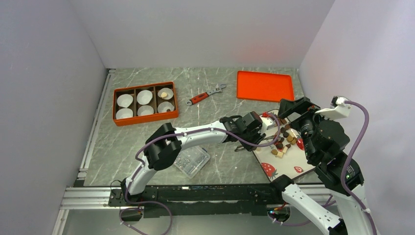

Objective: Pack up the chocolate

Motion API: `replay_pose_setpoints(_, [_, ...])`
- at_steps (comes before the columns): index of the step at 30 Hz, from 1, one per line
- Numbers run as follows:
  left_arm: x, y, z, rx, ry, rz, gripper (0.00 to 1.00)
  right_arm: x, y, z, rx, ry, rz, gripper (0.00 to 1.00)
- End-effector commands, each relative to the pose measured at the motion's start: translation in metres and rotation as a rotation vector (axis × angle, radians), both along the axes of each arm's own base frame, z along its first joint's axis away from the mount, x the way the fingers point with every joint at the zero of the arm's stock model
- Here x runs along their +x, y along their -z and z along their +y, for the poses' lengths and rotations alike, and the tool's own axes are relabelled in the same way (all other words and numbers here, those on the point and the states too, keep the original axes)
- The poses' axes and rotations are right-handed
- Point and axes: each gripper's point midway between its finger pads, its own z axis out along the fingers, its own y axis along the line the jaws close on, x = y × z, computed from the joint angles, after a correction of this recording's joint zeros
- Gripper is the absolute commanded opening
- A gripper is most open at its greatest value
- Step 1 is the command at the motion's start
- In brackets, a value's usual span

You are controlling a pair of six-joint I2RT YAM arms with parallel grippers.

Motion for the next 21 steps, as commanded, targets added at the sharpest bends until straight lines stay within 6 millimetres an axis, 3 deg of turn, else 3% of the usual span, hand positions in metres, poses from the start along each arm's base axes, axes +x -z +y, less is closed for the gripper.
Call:
replay_pose_setpoints(1, [0.007, -0.045, -0.004, -0.082, -0.016, -0.045, 0.32, 0.001, -0.003, 0.001, -0.01, -0.006, -0.008, 1.0])
replay_pose_setpoints(21, [0.043, -0.089, 0.06, -0.146, -0.149, -0.067, 0.33, 0.008, 0.004, 0.012, 0.002, -0.042, 0.003, 1.0])
